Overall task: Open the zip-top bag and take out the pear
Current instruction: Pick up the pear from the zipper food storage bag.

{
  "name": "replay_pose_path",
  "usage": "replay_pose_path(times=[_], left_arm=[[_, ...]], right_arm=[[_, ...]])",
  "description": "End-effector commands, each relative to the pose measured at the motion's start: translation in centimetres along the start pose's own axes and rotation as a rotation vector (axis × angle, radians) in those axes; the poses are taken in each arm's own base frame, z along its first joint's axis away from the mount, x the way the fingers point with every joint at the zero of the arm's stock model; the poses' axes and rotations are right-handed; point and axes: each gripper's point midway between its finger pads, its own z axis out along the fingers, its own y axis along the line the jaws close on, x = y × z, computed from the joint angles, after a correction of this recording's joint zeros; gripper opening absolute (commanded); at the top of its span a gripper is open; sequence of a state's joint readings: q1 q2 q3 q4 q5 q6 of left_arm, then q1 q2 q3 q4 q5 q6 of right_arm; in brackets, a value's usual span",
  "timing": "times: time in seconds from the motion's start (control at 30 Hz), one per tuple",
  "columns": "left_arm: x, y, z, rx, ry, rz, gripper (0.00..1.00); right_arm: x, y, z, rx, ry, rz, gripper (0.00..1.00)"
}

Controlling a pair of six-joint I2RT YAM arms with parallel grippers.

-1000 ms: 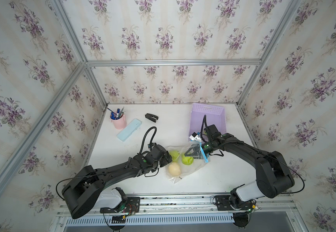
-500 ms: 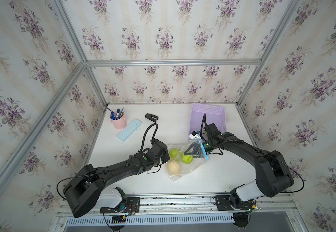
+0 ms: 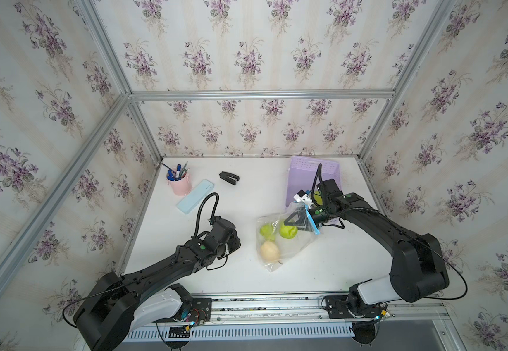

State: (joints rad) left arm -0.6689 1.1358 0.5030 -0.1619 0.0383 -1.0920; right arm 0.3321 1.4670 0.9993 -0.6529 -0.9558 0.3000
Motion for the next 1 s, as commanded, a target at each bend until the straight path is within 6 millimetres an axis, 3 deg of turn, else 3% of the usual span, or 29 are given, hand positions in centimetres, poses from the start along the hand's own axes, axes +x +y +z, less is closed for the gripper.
replay_pose_path(times=[0.0,0.03,0.1,0.3,0.37,0.5,0.53,0.6,0.63,0.97], left_arm=[[0.0,-4.7,0.3,0.169,0.005,0.006,0.74],[0.3,-5.5,0.7,0.187,0.015,0.022,0.87],[0.8,-7.1,1.3,0.223,0.029,0.041,0.98],[2.1,-7.5,3.9,0.212,0.074,0.058,0.99],[2.8,-6.6,5.4,0.178,0.097,0.061,0.97],[2.9,-7.2,7.1,0.201,0.099,0.039,0.79],[2.9,-7.6,7.3,0.211,0.102,0.041,0.68],[2.8,-8.1,7.4,0.211,0.103,0.055,0.34],[2.6,-8.0,7.2,0.199,0.099,0.063,0.22],[2.0,-5.1,5.8,0.129,0.098,0.047,0.1]], right_arm=[[0.7,-0.2,0.3,-0.018,0.018,0.019,0.45],[0.8,-0.5,0.4,-0.018,0.021,0.025,0.45],[0.8,-0.7,0.6,-0.016,0.019,0.027,0.45],[0.7,-0.9,0.8,-0.02,0.024,0.026,0.45],[0.8,-1.0,0.8,-0.022,0.026,0.026,0.45],[1.1,-1.4,1.0,-0.02,0.03,0.032,0.45],[1.3,-1.5,1.0,-0.02,0.032,0.033,0.45],[1.4,-1.7,1.1,-0.016,0.034,0.038,0.45],[1.4,-1.7,1.0,-0.014,0.032,0.037,0.45],[1.0,-1.2,0.7,-0.011,0.02,0.034,0.41]])
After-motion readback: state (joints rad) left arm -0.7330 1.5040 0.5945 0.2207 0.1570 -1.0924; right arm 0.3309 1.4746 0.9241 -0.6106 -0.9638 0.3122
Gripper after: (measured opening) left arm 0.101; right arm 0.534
